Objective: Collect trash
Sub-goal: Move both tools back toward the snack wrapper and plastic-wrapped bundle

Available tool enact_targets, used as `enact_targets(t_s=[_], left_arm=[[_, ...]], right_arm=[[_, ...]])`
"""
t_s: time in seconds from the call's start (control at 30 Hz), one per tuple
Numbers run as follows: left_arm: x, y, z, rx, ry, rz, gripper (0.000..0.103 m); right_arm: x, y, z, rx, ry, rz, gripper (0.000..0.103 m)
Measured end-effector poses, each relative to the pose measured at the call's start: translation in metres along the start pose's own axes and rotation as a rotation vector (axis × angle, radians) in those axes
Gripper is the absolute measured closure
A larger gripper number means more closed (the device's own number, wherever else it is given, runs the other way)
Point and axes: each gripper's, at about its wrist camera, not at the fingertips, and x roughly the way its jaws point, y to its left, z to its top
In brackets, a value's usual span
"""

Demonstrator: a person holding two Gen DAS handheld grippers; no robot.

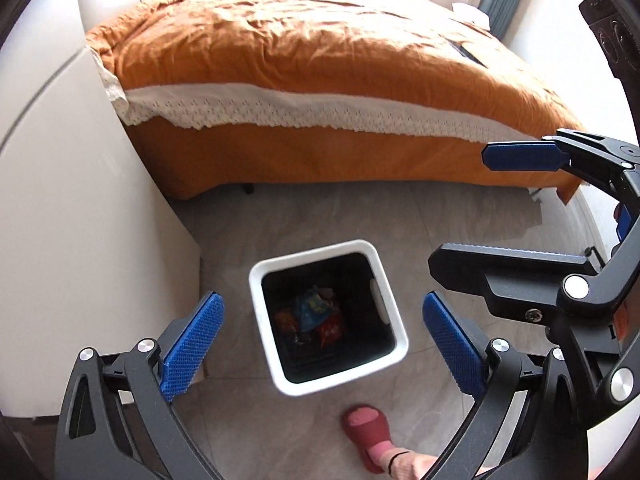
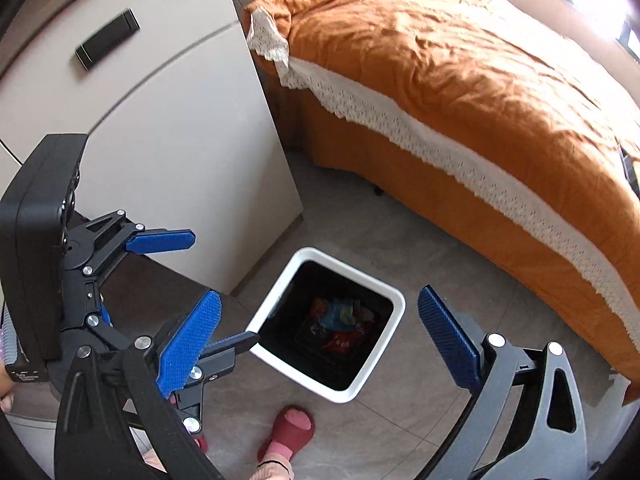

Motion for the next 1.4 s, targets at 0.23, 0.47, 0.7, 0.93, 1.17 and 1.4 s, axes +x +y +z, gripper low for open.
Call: enact_targets(t_s=[0.23, 0.47, 0.7, 0.93, 1.17, 1.4], left_arm=[[-0.039, -0.002, 0.013, -0.015, -0.035, 0.03, 0.005], [-0.106, -0.004, 0.033, -0.06, -0.088, 0.065, 0.005], [-0.186, 0.002, 0.052, -0.127, -0.161, 0.106, 0.005], [-0.254, 0.005, 0.058, -0.189, -0.246, 0.174, 0.005], [-0.31, 0.01, 0.059, -0.249, -0.325, 0.258, 0.005], [-0.365, 0.027, 0.051, -0.326, -0.408, 0.342, 0.005]], right_arm=[[-0.034, 0.008, 0.02, -0.015, -0.049, 0.001, 0.005], [-0.089, 0.019, 0.039, -0.036, -0.12, 0.008, 0.005], [-0.165, 0.042, 0.068, -0.085, -0.25, 0.026, 0.005], [-0.224, 0.058, 0.091, -0.122, -0.358, 0.05, 0.005], [-0.258, 0.079, 0.105, -0.171, -0.426, 0.095, 0.005], [-0.282, 0.117, 0.128, -0.249, -0.497, 0.191, 0.005]])
